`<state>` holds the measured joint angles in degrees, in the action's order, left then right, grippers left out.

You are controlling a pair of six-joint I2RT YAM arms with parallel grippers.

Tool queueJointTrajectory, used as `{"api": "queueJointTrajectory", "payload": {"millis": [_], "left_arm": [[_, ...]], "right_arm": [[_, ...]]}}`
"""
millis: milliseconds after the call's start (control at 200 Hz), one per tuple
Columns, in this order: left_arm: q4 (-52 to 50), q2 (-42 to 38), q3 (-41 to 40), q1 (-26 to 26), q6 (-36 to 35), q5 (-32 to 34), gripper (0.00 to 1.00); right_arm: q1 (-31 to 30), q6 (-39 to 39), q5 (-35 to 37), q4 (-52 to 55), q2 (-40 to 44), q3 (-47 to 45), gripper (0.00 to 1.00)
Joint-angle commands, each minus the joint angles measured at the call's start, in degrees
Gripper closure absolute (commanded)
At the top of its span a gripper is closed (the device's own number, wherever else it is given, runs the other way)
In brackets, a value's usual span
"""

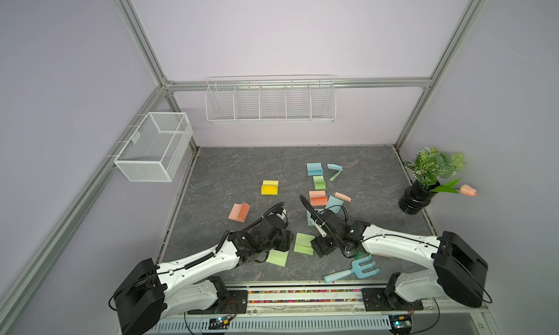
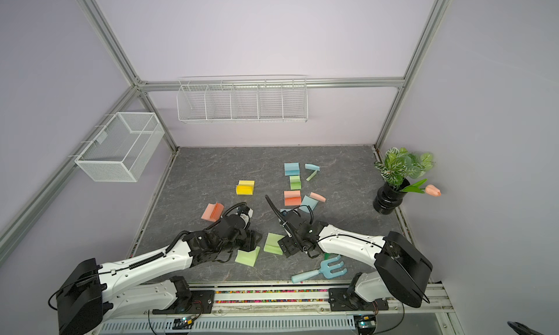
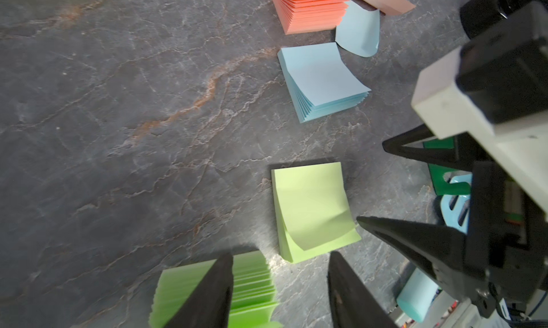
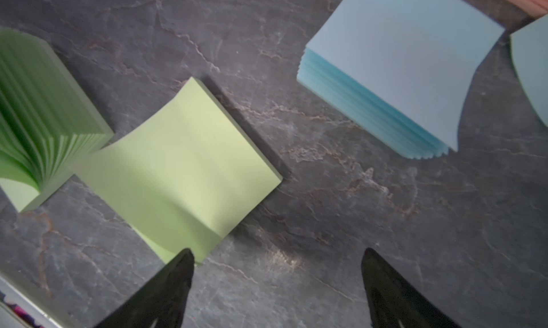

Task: Tear off pages from different memo pads
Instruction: Pick up the memo pad from the center of the board.

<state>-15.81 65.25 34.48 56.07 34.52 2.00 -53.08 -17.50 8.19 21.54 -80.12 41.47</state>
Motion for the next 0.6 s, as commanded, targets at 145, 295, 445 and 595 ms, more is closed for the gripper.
{"api": "queueJointTrajectory", "payload": {"millis": [145, 295, 445, 595], "left_arm": [[2.7, 3.8, -0.2, 0.3, -4.0, -5.4, 0.48], [2.5, 6.4, 0.2, 0.3, -6.6, -6.8, 0.52], [-0.8, 12.7, 3.7, 0.3, -7.6, -6.0, 0.6], [0.5, 15.6, 4.6, 0.3, -6.7, -5.7, 0.67]], "right_arm": [[-0.4, -0.8, 3.8, -0.1, -0.5, 1.6, 0.11], [-0.3, -1.0, 4.6, -0.2, -0.5, 1.5, 0.11], [-0.3, -0.8, 4.1, 0.0, -0.5, 1.7, 0.11], [-0.3, 0.3, 1.0, -1.0, 1.8, 0.7, 0.11]]}}
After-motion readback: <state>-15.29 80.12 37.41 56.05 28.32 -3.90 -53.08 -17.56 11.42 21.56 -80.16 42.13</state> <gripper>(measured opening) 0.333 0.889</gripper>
